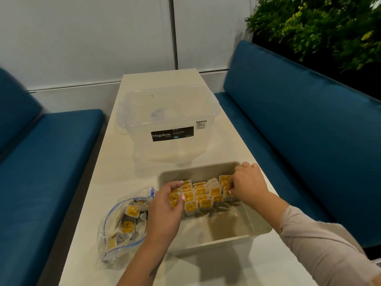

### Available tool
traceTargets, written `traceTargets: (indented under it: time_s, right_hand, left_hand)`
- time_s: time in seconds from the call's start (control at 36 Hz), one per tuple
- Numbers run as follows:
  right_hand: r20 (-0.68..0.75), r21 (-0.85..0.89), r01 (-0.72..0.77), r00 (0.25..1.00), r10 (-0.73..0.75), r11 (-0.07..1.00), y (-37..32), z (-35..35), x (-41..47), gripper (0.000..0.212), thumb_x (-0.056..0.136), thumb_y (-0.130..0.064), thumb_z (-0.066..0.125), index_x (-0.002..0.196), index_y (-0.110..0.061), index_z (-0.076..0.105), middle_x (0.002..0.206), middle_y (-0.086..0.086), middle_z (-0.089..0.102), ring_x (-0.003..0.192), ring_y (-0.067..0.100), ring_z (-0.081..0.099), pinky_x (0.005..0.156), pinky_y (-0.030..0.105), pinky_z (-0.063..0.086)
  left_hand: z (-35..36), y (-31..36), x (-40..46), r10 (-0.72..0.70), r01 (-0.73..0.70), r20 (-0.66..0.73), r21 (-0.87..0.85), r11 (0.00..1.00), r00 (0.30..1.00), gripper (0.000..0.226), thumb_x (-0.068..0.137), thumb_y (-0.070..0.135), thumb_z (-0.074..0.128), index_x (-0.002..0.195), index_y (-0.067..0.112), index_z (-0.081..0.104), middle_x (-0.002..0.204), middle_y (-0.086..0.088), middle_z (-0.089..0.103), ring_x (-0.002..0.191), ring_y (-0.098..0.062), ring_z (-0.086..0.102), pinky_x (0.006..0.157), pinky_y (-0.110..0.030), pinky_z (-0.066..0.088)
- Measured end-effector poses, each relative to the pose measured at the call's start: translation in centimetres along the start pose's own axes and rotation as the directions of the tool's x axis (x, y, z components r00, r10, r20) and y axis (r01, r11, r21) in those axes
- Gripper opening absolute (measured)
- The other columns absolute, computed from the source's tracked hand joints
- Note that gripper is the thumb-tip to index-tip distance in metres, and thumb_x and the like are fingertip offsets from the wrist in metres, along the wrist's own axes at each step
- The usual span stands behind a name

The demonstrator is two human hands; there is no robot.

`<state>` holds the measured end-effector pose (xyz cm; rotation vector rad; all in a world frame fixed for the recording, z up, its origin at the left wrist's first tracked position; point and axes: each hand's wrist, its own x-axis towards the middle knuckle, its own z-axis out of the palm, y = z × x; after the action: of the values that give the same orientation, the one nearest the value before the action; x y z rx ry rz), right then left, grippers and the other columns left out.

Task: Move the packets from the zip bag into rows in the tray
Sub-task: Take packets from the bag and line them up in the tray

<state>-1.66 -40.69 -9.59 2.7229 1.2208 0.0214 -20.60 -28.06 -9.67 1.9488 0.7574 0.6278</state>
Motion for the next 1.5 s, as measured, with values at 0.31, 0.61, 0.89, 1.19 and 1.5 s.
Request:
traceTargets:
  time_s: [0.31, 0.61, 0.89, 1.19, 1.5]
  right_hand:
    - [0.002, -0.001, 0.013, 1.0, -0.013, 1.0, 0.0, -0.2, -0.1, 0.022, 0.087, -0.04, 0.055, 0.096, -0.029, 0.072, 0.084, -0.006, 0.048, 0.088, 0.015, 0.039, 0.081, 0.031, 0.03]
    - [-0.127, 0.121, 0.025, 0.992, -0.009, 0.992, -0.8, -3.6, 0.2, 0.021, 0.085, -0.044, 0.057, 0.101, -0.036, 0.067, 0.088, -0.011, 0.06, 0.092, 0.014, 0.044, 0.08, 0.03, 0.028]
    - [-0.254, 0.315, 0.253, 0.951, -0.176, 0.915, -8.4, -7.1, 0.8, 0.026, 0.087, -0.052, 0.057, 0.105, -0.034, 0.066, 0.089, -0.013, 0.067, 0.09, 0.01, 0.043, 0.081, 0.03, 0.028]
    - [-0.086, 0.194, 0.614, 0.788, -0.61, 0.765, -18.6, -6.7, -0.5, 0.029, 0.09, -0.018, 0.05, 0.112, -0.031, 0.066, 0.105, 0.0, 0.067, 0.099, 0.022, 0.058, 0.083, 0.033, 0.035]
    - [0.226, -0.046, 0.612, 0.776, -0.589, 0.789, -23.7, -3.8, -0.3, 0.027, 0.095, -0.012, 0.046, 0.117, -0.007, 0.061, 0.122, 0.012, 0.059, 0.11, 0.029, 0.058, 0.085, 0.038, 0.048]
  left_hand:
    - [-0.3, 0.2, 0.0, -0.005, 0.005, 0.011, -0.009, 1.0, 1.0, 0.034, 0.085, 0.01, 0.065, 0.1, 0.04, 0.059, 0.104, 0.021, 0.063, 0.095, 0.015, 0.053, 0.07, 0.003, 0.037]
    - [-3.8, 0.4, 0.3, 0.048, -0.05, -0.099, -0.019, 0.999, 0.994, 0.042, 0.084, 0.002, 0.064, 0.095, 0.043, 0.06, 0.104, 0.024, 0.064, 0.101, 0.016, 0.054, 0.083, 0.001, 0.037]
    - [-10.6, -1.9, 0.5, -0.032, 0.077, -0.173, 0.264, 0.961, 0.984, 0.046, 0.084, 0.004, 0.063, 0.12, 0.031, 0.056, 0.119, 0.021, 0.055, 0.114, -0.002, 0.05, 0.09, -0.006, 0.031]
    - [-12.0, -5.6, 0.1, -0.292, 0.297, -0.064, 0.331, 0.896, 0.954, 0.041, 0.094, 0.01, 0.047, 0.133, 0.02, 0.05, 0.13, -0.001, 0.058, 0.117, -0.019, 0.055, 0.09, -0.021, 0.037]
    - [-11.8, -6.4, 0.1, -0.268, 0.291, -0.114, 0.369, 0.883, 0.957, 0.044, 0.094, 0.009, 0.037, 0.131, 0.027, 0.052, 0.121, -0.002, 0.064, 0.106, -0.021, 0.059, 0.088, -0.027, 0.047]
